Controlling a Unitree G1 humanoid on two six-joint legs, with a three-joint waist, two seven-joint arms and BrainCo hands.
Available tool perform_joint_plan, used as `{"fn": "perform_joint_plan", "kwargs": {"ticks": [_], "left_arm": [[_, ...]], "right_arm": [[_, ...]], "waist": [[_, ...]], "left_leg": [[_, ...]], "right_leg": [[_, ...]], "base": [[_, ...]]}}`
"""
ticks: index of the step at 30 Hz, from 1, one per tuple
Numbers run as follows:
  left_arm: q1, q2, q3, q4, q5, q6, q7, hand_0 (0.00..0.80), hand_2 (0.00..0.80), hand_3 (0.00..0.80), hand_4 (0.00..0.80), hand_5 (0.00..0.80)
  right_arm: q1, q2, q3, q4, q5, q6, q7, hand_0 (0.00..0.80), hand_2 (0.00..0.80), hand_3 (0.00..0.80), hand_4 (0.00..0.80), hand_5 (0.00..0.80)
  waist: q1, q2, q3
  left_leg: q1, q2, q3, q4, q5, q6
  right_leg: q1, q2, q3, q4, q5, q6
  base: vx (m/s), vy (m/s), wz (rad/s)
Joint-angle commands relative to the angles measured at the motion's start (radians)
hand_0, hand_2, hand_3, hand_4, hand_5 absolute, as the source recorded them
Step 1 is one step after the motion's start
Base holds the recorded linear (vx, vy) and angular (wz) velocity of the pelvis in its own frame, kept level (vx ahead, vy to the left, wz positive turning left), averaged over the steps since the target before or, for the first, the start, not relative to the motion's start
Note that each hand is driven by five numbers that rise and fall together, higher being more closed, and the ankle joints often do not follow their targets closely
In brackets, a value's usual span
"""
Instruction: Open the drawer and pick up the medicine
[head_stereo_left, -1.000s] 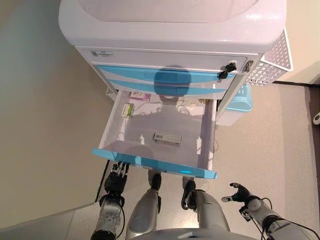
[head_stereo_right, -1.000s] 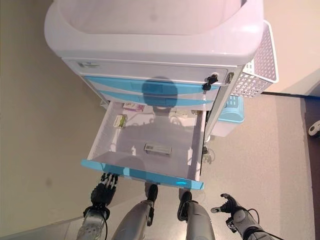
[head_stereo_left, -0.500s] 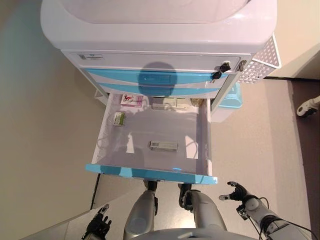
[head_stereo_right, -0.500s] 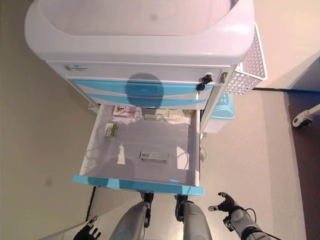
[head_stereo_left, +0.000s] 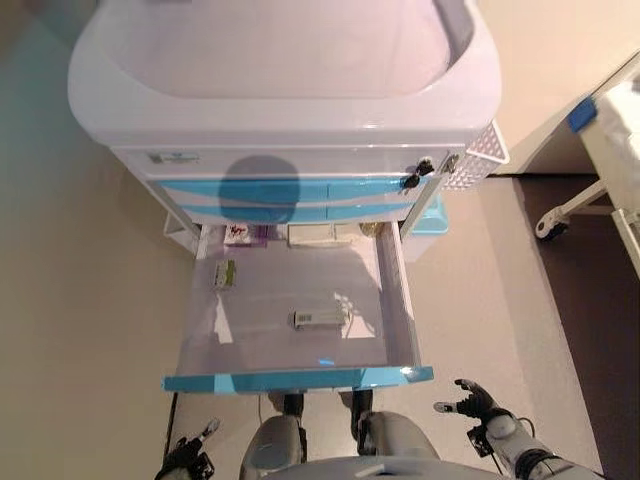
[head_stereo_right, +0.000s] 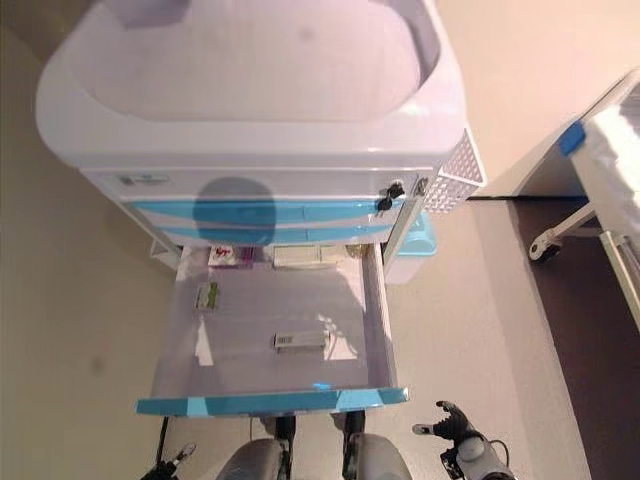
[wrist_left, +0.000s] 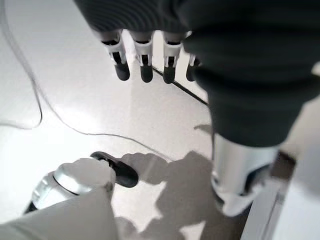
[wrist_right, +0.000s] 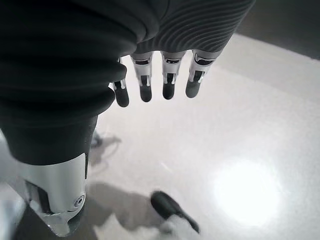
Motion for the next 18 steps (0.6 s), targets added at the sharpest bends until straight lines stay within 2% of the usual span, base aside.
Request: {"fn": "perform_joint_plan", "kwargs": {"ticks": [1, 2, 3, 4, 5, 8, 9, 10, 11, 13, 14, 15, 16, 18], "left_arm": [[0.011, -0.002, -0.054, -0.009, 0.237, 0.009, 0.037, 0.000, 0.000, 0.000, 0.000, 0.000], [0.011, -0.002, -0.054, -0.009, 0.237, 0.009, 0.037, 0.000, 0.000, 0.000, 0.000, 0.000], [0.012, -0.005, -0.131, -0.024, 0.348, 0.011, 0.045, 0.000, 0.000, 0.000, 0.000, 0.000], [0.013, -0.009, -0.159, -0.035, 0.388, 0.013, 0.041, 0.000, 0.000, 0.000, 0.000, 0.000], [0.014, -0.009, -0.160, -0.042, 0.392, 0.013, 0.042, 0.000, 0.000, 0.000, 0.000, 0.000], [0.021, -0.014, -0.180, -0.067, 0.444, 0.017, 0.040, 0.000, 0.000, 0.000, 0.000, 0.000], [0.024, -0.013, -0.181, -0.076, 0.463, 0.014, 0.043, 0.000, 0.000, 0.000, 0.000, 0.000], [0.024, -0.013, -0.181, -0.076, 0.463, 0.014, 0.043, 0.000, 0.000, 0.000, 0.000, 0.000], [0.025, -0.014, -0.184, -0.088, 0.471, 0.014, 0.042, 0.000, 0.000, 0.000, 0.000, 0.000], [0.027, -0.010, -0.168, -0.088, 0.468, 0.007, 0.031, 0.000, 0.000, 0.000, 0.000, 0.000], [0.028, -0.010, -0.169, -0.088, 0.468, 0.007, 0.031, 0.000, 0.000, 0.000, 0.000, 0.000], [0.029, -0.001, -0.161, -0.078, 0.472, 0.002, 0.024, 0.000, 0.000, 0.000, 0.000, 0.000], [0.029, -0.001, -0.162, -0.078, 0.472, 0.002, 0.024, 0.000, 0.000, 0.000, 0.000, 0.000], [0.039, 0.010, -0.155, -0.073, 0.482, 0.001, 0.008, 0.000, 0.000, 0.000, 0.000, 0.000]], "right_arm": [[-0.002, -0.034, -0.013, -0.045, 0.039, -0.018, -0.029, 0.000, 0.000, 0.000, 0.000, 0.000], [-0.002, -0.034, -0.013, -0.045, 0.039, -0.018, -0.029, 0.000, 0.000, 0.000, 0.000, 0.000], [0.010, -0.065, -0.027, -0.143, 0.039, -0.021, -0.032, 0.000, 0.000, 0.000, 0.000, 0.000], [0.028, -0.090, -0.039, -0.220, 0.032, -0.025, -0.030, 0.000, 0.000, 0.000, 0.000, 0.000], [0.043, -0.102, -0.051, -0.275, 0.035, -0.026, -0.027, 0.000, 0.000, 0.000, 0.000, 0.000], [0.132, -0.176, -0.153, -0.610, 0.060, -0.028, -0.007, 0.000, 0.000, 0.000, 0.000, 0.000], [0.188, -0.211, -0.213, -0.803, 0.093, -0.043, 0.027, 0.000, 0.000, 0.000, 0.000, 0.000], [0.189, -0.211, -0.214, -0.804, 0.093, -0.042, 0.028, 0.000, 0.000, 0.000, 0.000, 0.000], [0.220, -0.236, -0.245, -0.919, 0.114, -0.058, 0.053, 0.000, 0.000, 0.000, 0.000, 0.000], [0.273, -0.285, -0.272, -1.142, 0.240, -0.103, 0.157, 0.000, 0.000, 0.000, 0.000, 0.000], [0.276, -0.285, -0.274, -1.145, 0.241, -0.101, 0.158, 0.000, 0.000, 0.000, 0.000, 0.000], [0.294, -0.322, -0.265, -1.265, 0.395, -0.121, 0.259, 0.000, 0.000, 0.000, 0.000, 0.000], [0.295, -0.323, -0.267, -1.267, 0.396, -0.120, 0.261, 0.000, 0.000, 0.000, 0.000, 0.000], [0.316, -0.394, -0.258, -1.387, 0.539, -0.114, 0.364, 0.000, 0.000, 0.000, 0.000, 0.000]], "waist": [[-0.011, 0.001, -0.016], [-0.011, 0.001, -0.016], [-0.020, -0.002, -0.026], [-0.027, -0.004, -0.033], [-0.028, -0.004, -0.035], [-0.050, -0.010, -0.052], [-0.058, -0.014, -0.056], [-0.056, -0.014, -0.058], [-0.061, -0.016, -0.062], [-0.066, -0.026, -0.065], [-0.066, -0.026, -0.065], [-0.062, -0.035, -0.070], [-0.062, -0.034, -0.070], [-0.054, -0.042, -0.079]], "left_leg": [[-0.035, -0.063, 0.013, -0.035, 0.037, 0.035], [-0.034, -0.063, 0.013, -0.035, 0.037, 0.035], [-0.017, -0.063, 0.026, -0.049, 0.036, 0.035], [-0.009, -0.062, 0.031, -0.054, 0.035, 0.035], [-0.003, -0.062, 0.035, -0.058, 0.035, 0.034], [0.017, -0.060, 0.053, -0.071, 0.031, 0.033], [0.032, -0.059, 0.062, -0.075, 0.027, 0.034], [0.029, -0.059, 0.063, -0.075, 0.029, 0.034], [0.032, -0.058, 0.068, -0.075, 0.026, 0.035], [0.039, -0.059, 0.076, -0.074, 0.024, 0.035], [0.040, -0.059, 0.076, -0.074, 0.024, 0.035], [0.045, -0.058, 0.080, -0.073, 0.023, 0.033], [0.045, -0.059, 0.080, -0.073, 0.023, 0.033], [0.049, -0.058, 0.078, -0.071, 0.018, 0.031]], "right_leg": [[0.001, -0.033, 0.030, -0.023, 0.080, 0.089], [0.001, -0.033, 0.030, -0.023, 0.080, 0.089], [0.010, -0.033, 0.043, -0.034, 0.088, 0.096], [0.015, -0.033, 0.048, -0.040, 0.090, 0.099], [0.019, -0.033, 0.050, -0.043, 0.091, 0.101], [0.026, -0.033, 0.064, -0.053, 0.097, 0.109], [0.034, -0.033, 0.070, -0.050, 0.093, 0.113], [0.031, -0.033, 0.071, -0.051, 0.096, 0.113], [0.030, -0.033, 0.075, -0.048, 0.095, 0.115], [0.030, -0.033, 0.083, -0.039, 0.091, 0.117], [0.030, -0.033, 0.083, -0.039, 0.090, 0.117], [0.033, -0.033, 0.083, -0.037, 0.087, 0.116], [0.034, -0.033, 0.082, -0.037, 0.086, 0.116], [0.040, -0.033, 0.080, -0.038, 0.082, 0.115]], "base": [[0.027, 0.035, -0.29], [0.040, 0.047, -0.27], [0.058, 0.047, -0.23], [0.065, 0.057, -0.31], [0.048, 0.038, -0.30], [0.052, 0.039, -0.24], [0.038, 0.028, -0.11], [0.034, 0.031, -0.22], [0.011, 0.021, -0.24], [0.022, 0.022, -0.13], [0.024, 0.000, -0.08], [0.012, -0.006, -0.09], [0.017, -0.013, -0.11], [0.022, -0.015, -0.07]]}}
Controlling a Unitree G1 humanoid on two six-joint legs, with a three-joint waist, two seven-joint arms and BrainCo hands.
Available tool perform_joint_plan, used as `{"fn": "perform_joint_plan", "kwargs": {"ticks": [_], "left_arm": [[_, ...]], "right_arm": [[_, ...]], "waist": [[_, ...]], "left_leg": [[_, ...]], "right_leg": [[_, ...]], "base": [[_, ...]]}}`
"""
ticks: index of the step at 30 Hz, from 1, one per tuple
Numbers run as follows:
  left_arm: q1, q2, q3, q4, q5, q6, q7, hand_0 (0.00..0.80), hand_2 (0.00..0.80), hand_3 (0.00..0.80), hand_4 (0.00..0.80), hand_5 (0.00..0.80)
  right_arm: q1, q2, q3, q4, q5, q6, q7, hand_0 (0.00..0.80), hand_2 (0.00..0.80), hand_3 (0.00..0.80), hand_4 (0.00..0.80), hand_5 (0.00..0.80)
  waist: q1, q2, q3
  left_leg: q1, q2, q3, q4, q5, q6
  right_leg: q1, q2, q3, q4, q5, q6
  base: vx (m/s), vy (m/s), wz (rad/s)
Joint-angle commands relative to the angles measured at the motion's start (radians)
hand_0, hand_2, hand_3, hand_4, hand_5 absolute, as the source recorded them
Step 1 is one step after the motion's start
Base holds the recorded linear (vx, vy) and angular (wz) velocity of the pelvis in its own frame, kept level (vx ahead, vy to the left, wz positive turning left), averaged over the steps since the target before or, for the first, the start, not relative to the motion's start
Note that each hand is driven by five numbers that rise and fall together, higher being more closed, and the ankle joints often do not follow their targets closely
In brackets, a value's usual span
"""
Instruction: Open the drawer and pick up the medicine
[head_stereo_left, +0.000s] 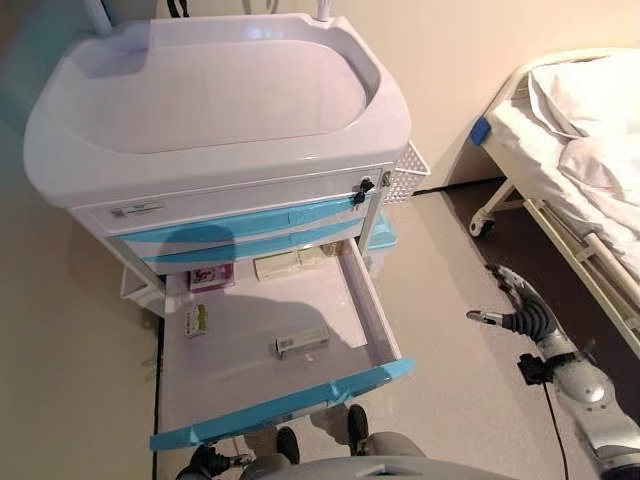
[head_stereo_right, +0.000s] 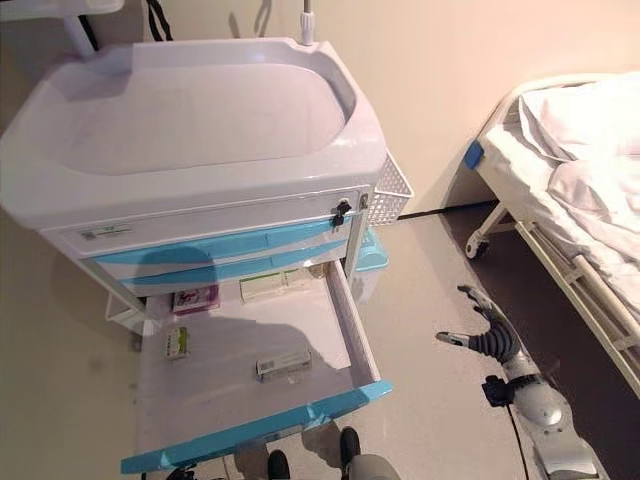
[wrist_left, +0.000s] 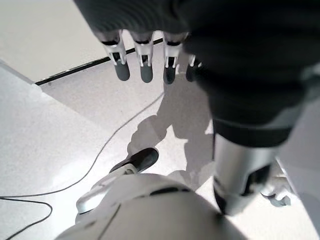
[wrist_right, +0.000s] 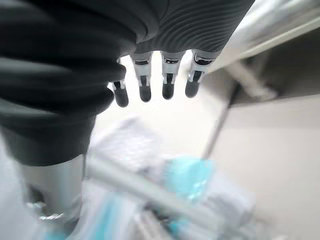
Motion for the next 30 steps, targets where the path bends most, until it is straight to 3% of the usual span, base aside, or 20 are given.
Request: {"fn": "perform_joint_plan", "kwargs": {"ticks": [1, 7, 13, 17, 19, 24, 29, 30], "left_arm": [[-0.014, 0.016, 0.024, 0.024, 0.023, -0.019, -0.027, 0.000, 0.000, 0.000, 0.000, 0.000], [0.010, 0.030, 0.040, 0.038, 0.025, -0.015, -0.044, 0.000, 0.000, 0.000, 0.000, 0.000], [0.031, 0.027, 0.035, 0.044, 0.023, -0.011, -0.041, 0.000, 0.000, 0.000, 0.000, 0.000], [0.039, 0.026, 0.031, 0.051, 0.022, -0.006, -0.029, 0.000, 0.000, 0.000, 0.000, 0.000], [0.039, 0.027, 0.031, 0.052, 0.022, -0.007, -0.025, 0.000, 0.000, 0.000, 0.000, 0.000], [0.041, 0.028, 0.016, 0.037, 0.010, -0.002, -0.003, 0.000, 0.000, 0.000, 0.000, 0.000], [0.025, 0.040, 0.007, 0.029, 0.009, 0.003, 0.019, 0.000, 0.000, 0.000, 0.000, 0.000], [0.019, 0.044, 0.001, 0.015, 0.009, 0.003, 0.029, 0.000, 0.000, 0.000, 0.000, 0.000]], "right_arm": [[-0.043, -0.066, 0.004, -0.069, 0.248, -0.049, 0.139, 0.000, 0.000, 0.000, 0.000, 0.000], [-0.154, -0.175, 0.163, -0.142, 0.343, -0.007, 0.205, 0.000, 0.000, 0.000, 0.000, 0.000], [-0.296, -0.152, 0.307, -0.100, 0.302, -0.001, 0.184, 0.000, 0.000, 0.000, 0.000, 0.000], [-0.420, -0.077, 0.404, -0.007, 0.083, -0.004, 0.111, 0.000, 0.000, 0.000, 0.000, 0.000], [-0.438, -0.056, 0.416, 0.019, 0.051, -0.008, 0.097, 0.000, 0.000, 0.000, 0.000, 0.000], [-0.534, 0.076, 0.490, 0.233, -0.219, 0.009, -0.004, 0.000, 0.000, 0.000, 0.000, 0.000], [-0.564, 0.156, 0.516, 0.374, -0.434, 0.029, -0.088, 0.000, 0.000, 0.000, 0.000, 0.000], [-0.560, 0.172, 0.514, 0.406, -0.555, 0.042, -0.124, 0.000, 0.000, 0.000, 0.000, 0.000]], "waist": [[0.027, -0.019, -0.009], [0.058, -0.029, -0.025], [0.089, -0.040, -0.029], [0.117, -0.050, -0.023], [0.121, -0.051, -0.021], [0.147, -0.055, 0.004], [0.163, -0.056, 0.040], [0.170, -0.056, 0.050]], "left_leg": [[-0.047, -0.033, -0.041, 0.014, 0.003, -0.003], [-0.039, -0.033, -0.053, 0.011, 0.002, -0.006], [-0.038, -0.034, -0.084, 0.007, 0.011, -0.006], [-0.043, -0.036, -0.111, 0.006, 0.016, -0.003], [-0.044, -0.038, -0.116, 0.007, 0.017, -0.003], [-0.059, -0.042, -0.147, 0.015, 0.024, 0.004], [-0.077, -0.050, -0.193, 0.019, 0.036, 0.009], [-0.085, -0.055, -0.225, 0.018, 0.044, 0.009]], "right_leg": [[-0.008, -0.014, 0.006, 0.045, 0.013, 0.075], [0.010, -0.016, -0.012, 0.035, 0.006, 0.070], [0.024, -0.020, -0.041, 0.034, -0.001, 0.063], [0.030, -0.024, -0.068, 0.036, -0.008, 0.057], [0.030, -0.025, -0.072, 0.038, -0.009, 0.056], [0.022, -0.029, -0.098, 0.067, -0.022, 0.050], [0.002, -0.038, -0.127, 0.116, -0.041, 0.043], [0.003, -0.045, -0.155, 0.125, -0.053, 0.037]], "base": [[0.032, -0.014, 0.00], [0.005, -0.008, 0.02], [0.001, -0.032, 0.23], [-0.012, -0.039, 0.18], [-0.011, -0.023, 0.20], [-0.031, -0.023, 0.24], [-0.043, -0.031, 0.36], [-0.014, -0.055, 0.35]]}}
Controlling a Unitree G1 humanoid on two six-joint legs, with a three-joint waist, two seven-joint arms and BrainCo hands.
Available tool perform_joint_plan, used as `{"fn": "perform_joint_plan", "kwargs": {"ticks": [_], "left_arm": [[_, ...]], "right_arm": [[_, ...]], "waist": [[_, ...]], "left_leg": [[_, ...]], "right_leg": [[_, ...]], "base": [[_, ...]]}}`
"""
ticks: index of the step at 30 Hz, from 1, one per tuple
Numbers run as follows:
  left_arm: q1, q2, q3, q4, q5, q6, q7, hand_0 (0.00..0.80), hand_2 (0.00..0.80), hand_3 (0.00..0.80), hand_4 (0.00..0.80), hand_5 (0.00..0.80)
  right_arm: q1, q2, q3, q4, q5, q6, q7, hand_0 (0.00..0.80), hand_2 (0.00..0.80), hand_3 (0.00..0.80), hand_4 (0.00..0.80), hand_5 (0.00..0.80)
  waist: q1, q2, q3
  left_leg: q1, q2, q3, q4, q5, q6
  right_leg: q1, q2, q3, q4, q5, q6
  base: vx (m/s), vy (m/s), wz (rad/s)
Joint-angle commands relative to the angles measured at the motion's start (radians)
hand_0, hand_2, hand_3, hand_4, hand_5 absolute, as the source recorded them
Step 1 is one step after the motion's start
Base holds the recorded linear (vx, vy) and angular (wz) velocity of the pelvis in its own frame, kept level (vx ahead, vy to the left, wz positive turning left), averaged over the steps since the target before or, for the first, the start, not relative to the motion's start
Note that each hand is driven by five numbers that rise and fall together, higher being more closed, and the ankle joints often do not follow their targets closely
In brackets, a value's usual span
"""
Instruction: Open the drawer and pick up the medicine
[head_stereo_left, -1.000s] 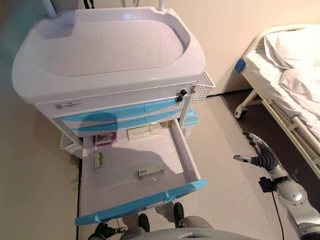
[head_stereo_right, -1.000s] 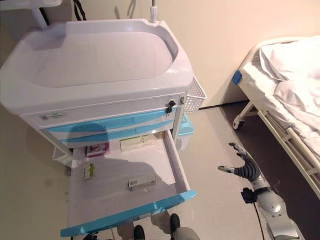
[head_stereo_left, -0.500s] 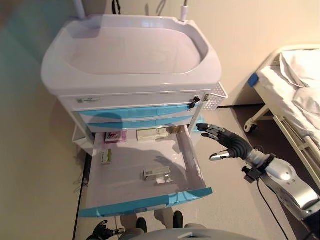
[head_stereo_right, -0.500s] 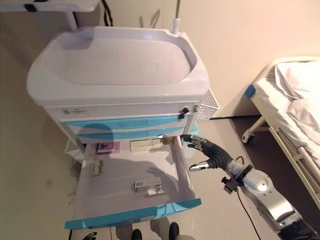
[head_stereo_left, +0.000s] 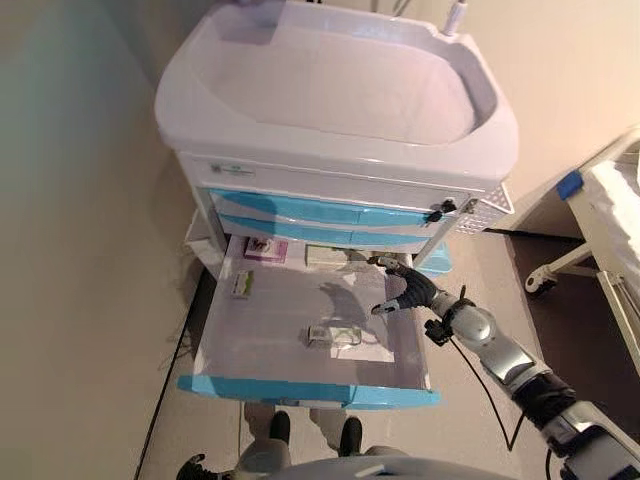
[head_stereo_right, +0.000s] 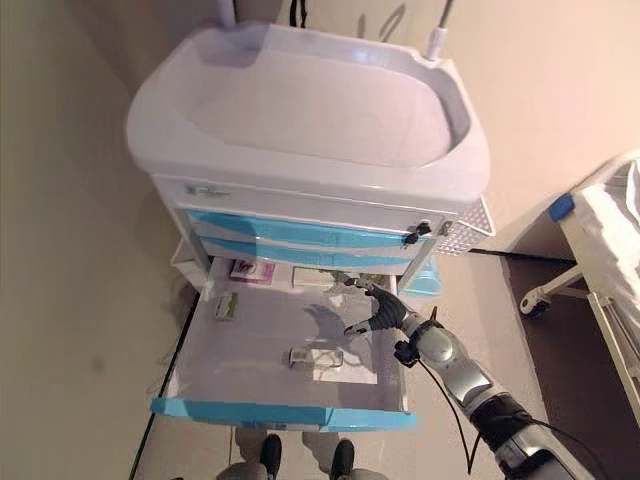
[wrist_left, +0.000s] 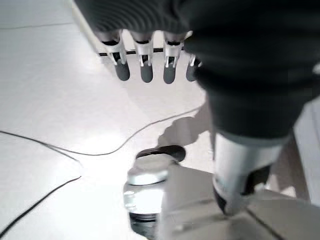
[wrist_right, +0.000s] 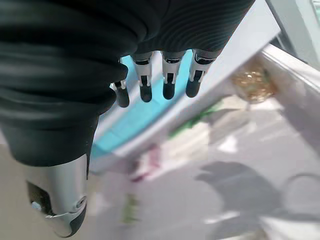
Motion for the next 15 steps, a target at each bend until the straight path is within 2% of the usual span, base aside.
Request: {"fn": "perform_joint_plan", "kwargs": {"ticks": [1, 4, 7, 15], "left_arm": [[-0.015, 0.011, -0.015, 0.002, 0.009, 0.001, 0.031, 0.000, 0.000, 0.000, 0.000, 0.000], [-0.024, 0.014, -0.024, 0.011, 0.019, 0.002, 0.036, 0.000, 0.000, 0.000, 0.000, 0.000], [-0.027, 0.015, -0.029, 0.019, 0.026, 0.007, 0.039, 0.000, 0.000, 0.000, 0.000, 0.000], [-0.034, 0.000, -0.062, 0.006, 0.017, 0.006, 0.049, 0.000, 0.000, 0.000, 0.000, 0.000]], "right_arm": [[-0.033, 0.025, 0.016, -0.021, -0.236, -0.007, -0.098, 0.000, 0.000, 0.000, 0.000, 0.000], [-0.032, 0.063, 0.040, 0.056, -0.321, 0.001, -0.128, 0.000, 0.000, 0.000, 0.000, 0.000], [-0.029, 0.098, 0.051, 0.098, -0.331, 0.016, -0.132, 0.000, 0.000, 0.000, 0.000, 0.000], [-0.064, 0.173, 0.113, 0.184, -0.338, 0.027, -0.143, 0.000, 0.000, 0.000, 0.000, 0.000]], "waist": [[0.036, -0.005, 0.001], [0.042, -0.009, -0.004], [0.048, -0.016, -0.011], [0.054, -0.017, -0.007]], "left_leg": [[-0.035, -0.039, -0.039, -0.008, 0.015, 0.013], [-0.046, -0.045, -0.080, -0.009, 0.024, 0.008], [-0.058, -0.047, -0.102, -0.008, 0.028, 0.005], [-0.078, -0.039, -0.104, -0.002, 0.030, -0.002]], "right_leg": [[-0.056, -0.030, -0.033, 0.151, -0.033, 0.039], [-0.045, -0.036, -0.076, 0.143, -0.043, 0.035], [-0.041, -0.036, -0.099, 0.128, -0.042, 0.034], [-0.047, -0.026, -0.105, 0.106, -0.031, 0.033]], "base": [[-0.005, -0.077, 0.30], [0.012, -0.050, 0.51], [0.003, -0.056, 0.38], [-0.005, -0.015, 0.06]]}}
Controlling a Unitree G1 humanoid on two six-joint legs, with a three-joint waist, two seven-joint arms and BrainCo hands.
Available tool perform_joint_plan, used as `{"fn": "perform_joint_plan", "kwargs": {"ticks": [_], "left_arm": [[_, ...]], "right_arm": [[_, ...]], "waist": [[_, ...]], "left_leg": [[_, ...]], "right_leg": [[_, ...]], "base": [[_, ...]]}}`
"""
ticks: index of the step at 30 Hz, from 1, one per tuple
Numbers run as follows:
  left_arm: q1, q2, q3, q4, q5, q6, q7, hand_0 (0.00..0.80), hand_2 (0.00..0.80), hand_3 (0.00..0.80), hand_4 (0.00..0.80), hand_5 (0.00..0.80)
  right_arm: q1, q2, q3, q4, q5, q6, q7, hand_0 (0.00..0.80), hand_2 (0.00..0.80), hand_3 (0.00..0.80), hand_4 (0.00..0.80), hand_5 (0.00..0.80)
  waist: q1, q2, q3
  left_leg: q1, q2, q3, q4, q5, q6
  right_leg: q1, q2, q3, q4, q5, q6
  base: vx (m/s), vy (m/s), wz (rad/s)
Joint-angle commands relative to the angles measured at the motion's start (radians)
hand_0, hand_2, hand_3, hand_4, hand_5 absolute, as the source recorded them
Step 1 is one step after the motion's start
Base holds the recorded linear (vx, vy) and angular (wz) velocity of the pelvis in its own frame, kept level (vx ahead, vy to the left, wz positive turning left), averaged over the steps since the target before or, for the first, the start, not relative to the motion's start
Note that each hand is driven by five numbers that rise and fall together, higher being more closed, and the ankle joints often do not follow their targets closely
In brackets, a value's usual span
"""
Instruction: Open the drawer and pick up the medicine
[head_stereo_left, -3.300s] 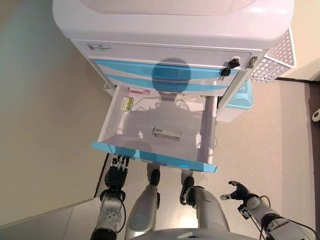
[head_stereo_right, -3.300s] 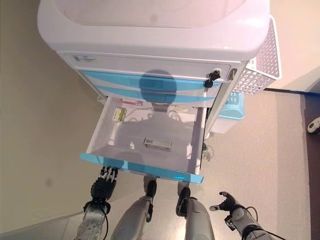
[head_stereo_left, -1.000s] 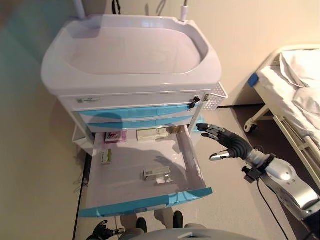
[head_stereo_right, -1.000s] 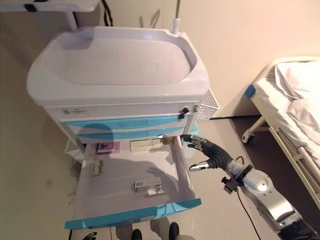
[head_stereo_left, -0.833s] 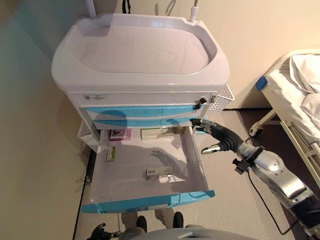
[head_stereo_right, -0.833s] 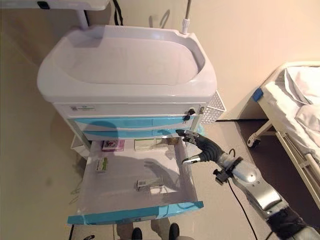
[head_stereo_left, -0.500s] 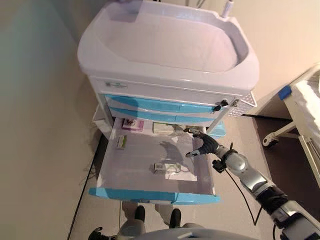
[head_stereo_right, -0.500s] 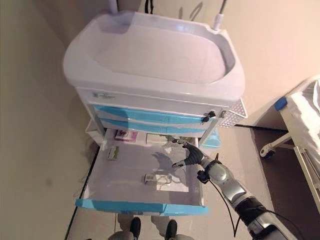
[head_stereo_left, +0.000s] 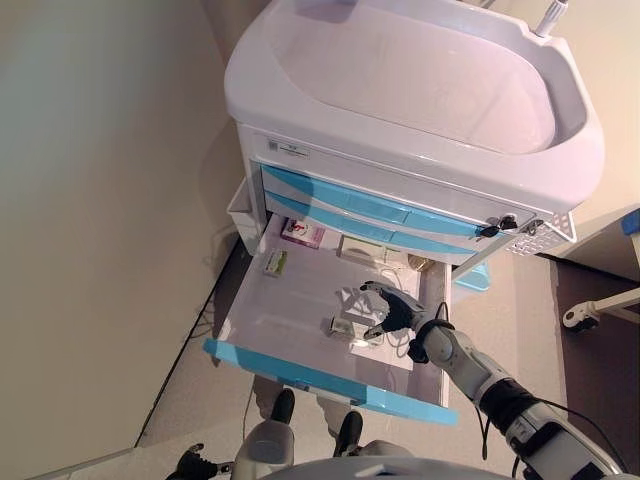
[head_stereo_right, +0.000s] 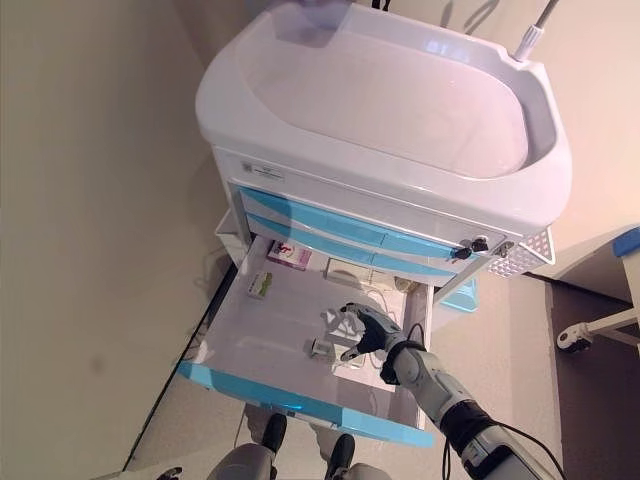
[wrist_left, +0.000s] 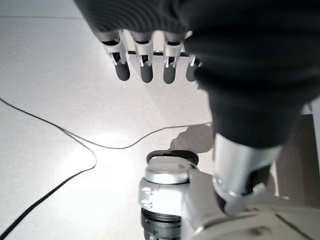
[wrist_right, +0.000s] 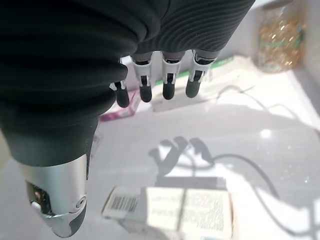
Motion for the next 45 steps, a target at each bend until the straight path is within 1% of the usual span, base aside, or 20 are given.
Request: {"fn": "perform_joint_plan", "kwargs": {"ticks": [1, 7, 8, 13, 16, 17, 25, 26, 27, 28, 29, 31, 36, 41, 43, 44, 45], "left_arm": [[-0.016, -0.007, -0.023, 0.026, 0.015, -0.001, 0.022, 0.000, 0.000, 0.000, 0.000, 0.000], [-0.029, -0.012, -0.045, 0.011, 0.003, 0.001, 0.028, 0.000, 0.000, 0.000, 0.000, 0.000], [-0.032, -0.013, -0.057, 0.008, 0.005, 0.000, 0.030, 0.000, 0.000, 0.000, 0.000, 0.000], [-0.036, -0.017, -0.067, 0.015, 0.003, 0.001, 0.039, 0.000, 0.000, 0.000, 0.000, 0.000], [-0.035, -0.016, -0.067, 0.017, 0.002, 0.003, 0.041, 0.000, 0.000, 0.000, 0.000, 0.000], [-0.040, -0.021, -0.076, 0.023, 0.001, 0.001, 0.043, 0.000, 0.000, 0.000, 0.000, 0.000], [-0.058, -0.028, -0.117, 0.023, -0.001, 0.002, 0.056, 0.000, 0.000, 0.000, 0.000, 0.000], [-0.063, -0.027, -0.125, 0.026, 0.001, 0.002, 0.058, 0.000, 0.000, 0.000, 0.000, 0.000], [-0.065, -0.028, -0.128, 0.029, 0.002, 0.002, 0.059, 0.000, 0.000, 0.000, 0.000, 0.000], [-0.068, -0.028, -0.131, 0.031, 0.002, 0.003, 0.061, 0.000, 0.000, 0.000, 0.000, 0.000], [-0.071, -0.029, -0.136, 0.031, 0.000, 0.003, 0.063, 0.000, 0.000, 0.000, 0.000, 0.000], [-0.073, -0.035, -0.149, 0.017, -0.007, 0.000, 0.068, 0.000, 0.000, 0.000, 0.000, 0.000], [-0.075, -0.041, -0.161, 0.022, -0.008, 0.003, 0.076, 0.000, 0.000, 0.000, 0.000, 0.000], [-0.077, -0.046, -0.162, 0.027, -0.011, 0.003, 0.080, 0.000, 0.000, 0.000, 0.000, 0.000], [-0.078, -0.048, -0.162, 0.029, -0.010, 0.003, 0.083, 0.000, 0.000, 0.000, 0.000, 0.000], [-0.076, -0.048, -0.161, 0.024, -0.008, 0.001, 0.086, 0.000, 0.000, 0.000, 0.000, 0.000], [-0.076, -0.049, -0.161, 0.024, -0.008, 0.001, 0.086, 0.000, 0.000, 0.000, 0.000, 0.000]], "right_arm": [[-0.052, 0.011, 0.046, -0.014, -0.024, 0.001, -0.030, 0.000, 0.000, 0.000, 0.000, 0.000], [-0.064, 0.040, 0.071, 0.036, -0.027, 0.014, -0.032, 0.000, 0.000, 0.000, 0.000, 0.000], [-0.069, 0.056, 0.085, 0.073, -0.032, 0.018, -0.037, 0.000, 0.000, 0.000, 0.000, 0.000], [-0.093, 0.096, 0.111, 0.142, -0.046, 0.032, -0.048, 0.000, 0.000, 0.000, 0.000, 0.000], [-0.096, 0.096, 0.111, 0.134, -0.048, 0.037, -0.045, 0.000, 0.000, 0.000, 0.000, 0.000], [-0.098, 0.117, 0.121, 0.220, -0.061, 0.044, -0.067, 0.000, 0.000, 0.000, 0.000, 0.000], [-0.150, 0.187, 0.156, 0.407, -0.105, 0.069, -0.114, 0.000, 0.000, 0.000, 0.000, 0.000], [-0.158, 0.199, 0.163, 0.441, -0.117, 0.075, -0.122, 0.082, 0.082, 0.082, 0.082, 0.082], [-0.161, 0.206, 0.165, 0.458, -0.118, 0.076, -0.128, 0.125, 0.125, 0.125, 0.125, 0.125], [-0.166, 0.215, 0.168, 0.481, -0.119, 0.079, -0.133, 0.483, 0.483, 0.483, 0.483, 0.483], [-0.170, 0.220, 0.172, 0.494, -0.123, 0.081, -0.139, 0.521, 0.521, 0.521, 0.521, 0.521], [-0.178, 0.233, 0.175, 0.527, -0.122, 0.087, -0.153, 0.800, 0.800, 0.800, 0.800, 0.800], [-0.187, 0.255, 0.188, 0.528, -0.120, 0.084, -0.155, 0.800, 0.800, 0.800, 0.800, 0.800], [-0.193, 0.252, 0.190, 0.506, -0.118, 0.081, -0.166, 0.800, 0.800, 0.800, 0.800, 0.800], [-0.198, 0.243, 0.193, 0.472, -0.125, 0.075, -0.172, 0.800, 0.800, 0.800, 0.800, 0.800], [-0.207, 0.225, 0.194, 0.410, -0.129, 0.067, -0.170, 0.800, 0.800, 0.800, 0.800, 0.800], [-0.207, 0.223, 0.194, 0.408, -0.129, 0.067, -0.169, 0.800, 0.800, 0.800, 0.800, 0.800]], "waist": [[0.002, -0.011, -0.035], [0.001, -0.005, -0.034], [0.000, -0.001, -0.036], [-0.002, 0.007, -0.036], [-0.003, 0.008, -0.036], [-0.002, 0.012, -0.035], [0.006, 0.023, -0.026], [0.007, 0.026, -0.024], [0.008, 0.026, -0.023], [0.009, 0.027, -0.023], [0.010, 0.028, -0.023], [0.013, 0.033, -0.022], [0.013, 0.036, -0.024], [0.011, 0.035, -0.024], [0.008, 0.033, -0.024], [0.005, 0.030, -0.024], [0.006, 0.031, -0.024]], "left_leg": [[-0.057, -0.028, 0.007, -0.005, 0.017, 0.010], [-0.059, -0.028, -0.001, -0.002, 0.016, 0.008], [-0.059, -0.028, -0.001, 0.000, 0.015, 0.007], [-0.057, -0.027, 0.002, 0.001, 0.012, 0.007], [-0.058, -0.027, 0.002, 0.001, 0.012, 0.007], [-0.059, -0.027, 0.002, 0.002, 0.011, 0.007], [-0.072, -0.030, -0.006, 0.000, 0.015, 0.006], [-0.074, -0.030, -0.006, -0.001, 0.016, 0.006], [-0.074, -0.030, -0.007, -0.001, 0.017, 0.006], [-0.074, -0.031, -0.009, -0.001, 0.017, 0.006], [-0.075, -0.031, -0.010, -0.001, 0.017, 0.007], [-0.076, -0.032, -0.012, -0.002, 0.017, 0.007], [-0.078, -0.032, -0.011, -0.005, 0.018, 0.007], [-0.076, -0.030, -0.008, -0.010, 0.019, 0.008], [-0.074, -0.029, -0.005, -0.012, 0.019, 0.007], [-0.072, -0.027, 0.000, -0.014, 0.018, 0.007], [-0.072, -0.027, 0.000, -0.014, 0.018, 0.007]], "right_leg": [[-0.073, -0.018, -0.009, 0.106, -0.001, 0.036], [-0.072, -0.019, -0.015, 0.109, -0.004, 0.033], [-0.070, -0.019, -0.015, 0.111, -0.007, 0.032], [-0.071, -0.018, -0.010, 0.110, -0.007, 0.031], [-0.071, -0.018, -0.009, 0.109, -0.006, 0.032], [-0.072, -0.018, -0.008, 0.109, -0.006, 0.031], [-0.080, -0.017, -0.011, 0.101, 0.001, 0.030], [-0.080, -0.017, -0.013, 0.099, 0.001, 0.030], [-0.080, -0.017, -0.013, 0.099, 0.001, 0.030], [-0.080, -0.017, -0.014, 0.098, 0.001, 0.029], [-0.081, -0.017, -0.016, 0.098, 0.002, 0.029], [-0.082, -0.018, -0.016, 0.097, 0.004, 0.030], [-0.085, -0.016, -0.011, 0.092, 0.007, 0.030], [-0.085, -0.015, -0.006, 0.087, 0.011, 0.032], [-0.083, -0.014, -0.003, 0.082, 0.014, 0.033], [-0.083, -0.012, 0.001, 0.079, 0.016, 0.034], [-0.083, -0.012, 0.002, 0.079, 0.016, 0.034]], "base": [[0.000, 0.000, 0.00], [0.000, 0.000, 0.00], [0.000, 0.000, 0.00], [0.000, 0.000, 0.00], [0.000, 0.000, 0.00], [0.000, 0.000, 0.00], [-0.004, -0.002, 0.02], [-0.008, -0.004, 0.10], [-0.003, -0.005, 0.13], [0.006, -0.005, 0.06], [0.000, 0.000, 0.00], [0.000, 0.000, 0.00], [0.000, 0.000, 0.00], [0.000, 0.000, 0.00], [0.000, 0.000, 0.00], [0.000, 0.000, 0.00], [0.001, 0.000, -0.04]]}}
